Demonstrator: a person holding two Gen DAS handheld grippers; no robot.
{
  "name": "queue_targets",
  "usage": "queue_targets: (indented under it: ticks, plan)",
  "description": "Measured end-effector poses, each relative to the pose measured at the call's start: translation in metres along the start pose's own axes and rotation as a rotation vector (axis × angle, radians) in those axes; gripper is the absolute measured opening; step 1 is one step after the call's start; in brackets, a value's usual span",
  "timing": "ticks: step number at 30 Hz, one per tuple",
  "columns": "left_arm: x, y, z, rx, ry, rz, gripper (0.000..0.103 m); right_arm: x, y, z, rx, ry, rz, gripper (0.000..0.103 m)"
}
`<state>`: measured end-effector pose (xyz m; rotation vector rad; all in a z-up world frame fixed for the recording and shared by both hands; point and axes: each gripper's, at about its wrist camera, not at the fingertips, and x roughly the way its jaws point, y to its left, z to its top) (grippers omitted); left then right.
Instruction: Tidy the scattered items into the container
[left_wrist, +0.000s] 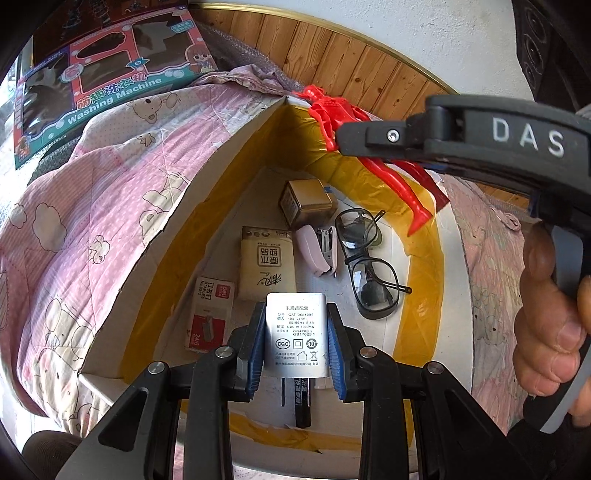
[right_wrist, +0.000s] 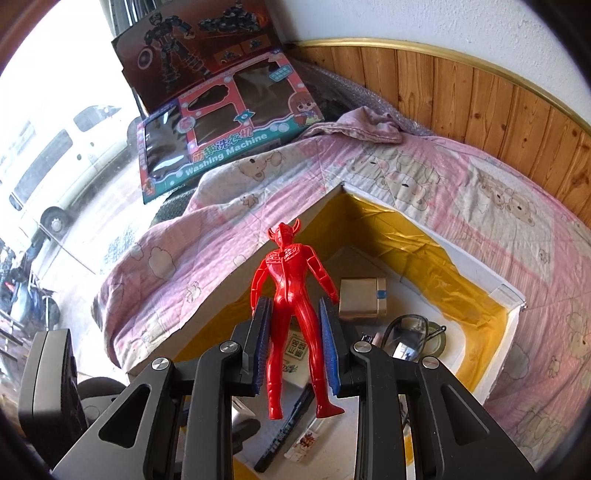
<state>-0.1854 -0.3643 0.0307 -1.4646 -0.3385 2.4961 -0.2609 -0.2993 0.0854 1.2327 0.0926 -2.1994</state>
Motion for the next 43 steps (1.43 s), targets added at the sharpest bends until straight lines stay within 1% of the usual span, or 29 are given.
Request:
queue_targets:
  ticks: [3, 7, 10, 11, 12, 13, 15, 17, 20, 23, 25, 26, 27, 29, 30, 34, 36, 39, 43]
  plan:
    - [0.003, -0.001, -0.001, 0.011, 0.010, 0.004, 0.031, 0.011, -0.003, 0.007, 0.013, 0.011, 0.002, 0.027]
    - [0.008, 0.002, -0.001, 0.013, 0.022, 0.016, 0.031, 0.027, -0.007, 0.008, 0.015, 0.027, -0.016, 0.027]
    - [0.015, 0.002, -0.002, 0.028, 0.044, 0.019, 0.031, 0.043, -0.011, 0.006, 0.002, 0.046, -0.019, 0.030]
    - [0.017, 0.002, -0.002, 0.036, 0.052, 0.027, 0.032, 0.048, -0.013, 0.005, -0.006, 0.053, -0.029, 0.043]
    - [0.019, 0.001, -0.002, 0.039, 0.057, 0.031, 0.035, 0.051, -0.016, 0.004, -0.010, 0.060, -0.043, 0.052]
    - [0.019, 0.001, -0.002, 0.040, 0.059, 0.028, 0.038, 0.050, -0.019, 0.003, -0.011, 0.063, -0.053, 0.052]
    - [0.013, 0.001, -0.003, 0.038, 0.052, 0.032, 0.049, 0.037, -0.022, 0.002, -0.028, 0.044, -0.069, 0.052]
    - [0.002, 0.000, -0.005, 0.041, 0.028, 0.037, 0.052, 0.016, -0.018, 0.000, -0.068, 0.022, -0.077, 0.052]
    - [-0.017, -0.003, -0.010, 0.044, 0.004, 0.039, 0.053, -0.019, -0.005, -0.010, -0.146, 0.014, -0.077, 0.052]
    - [-0.038, -0.005, -0.020, 0.042, -0.010, 0.033, 0.053, -0.051, 0.014, -0.034, -0.266, 0.019, -0.130, 0.052]
    - [-0.053, -0.009, -0.030, 0.057, -0.020, 0.040, 0.055, -0.065, 0.022, -0.054, -0.323, 0.056, -0.167, 0.052]
    - [-0.059, -0.011, -0.035, 0.069, -0.024, 0.049, 0.059, -0.070, 0.024, -0.065, -0.334, 0.077, -0.175, 0.052]
    - [-0.065, -0.014, -0.041, 0.082, -0.026, 0.057, 0.061, -0.075, 0.025, -0.074, -0.334, 0.096, -0.188, 0.052]
    - [-0.073, -0.019, -0.051, 0.102, -0.027, 0.070, 0.061, -0.078, 0.022, -0.093, -0.321, 0.145, -0.252, 0.052]
    - [-0.076, -0.021, -0.054, 0.107, -0.026, 0.075, 0.061, -0.079, 0.020, -0.101, -0.310, 0.173, -0.269, 0.052]
    - [-0.090, -0.027, -0.066, 0.104, -0.036, 0.094, 0.061, -0.083, 0.013, -0.130, -0.256, 0.231, -0.235, 0.052]
    - [-0.097, -0.031, -0.072, 0.108, -0.046, 0.103, 0.061, -0.085, 0.012, -0.139, -0.224, 0.245, -0.198, 0.052]
    - [-0.104, -0.036, -0.077, 0.121, -0.059, 0.109, 0.061, -0.091, 0.017, -0.149, -0.211, 0.240, -0.168, 0.052]
    - [-0.112, -0.042, -0.083, 0.131, -0.070, 0.106, 0.061, -0.099, 0.032, -0.153, -0.231, 0.221, -0.165, 0.052]
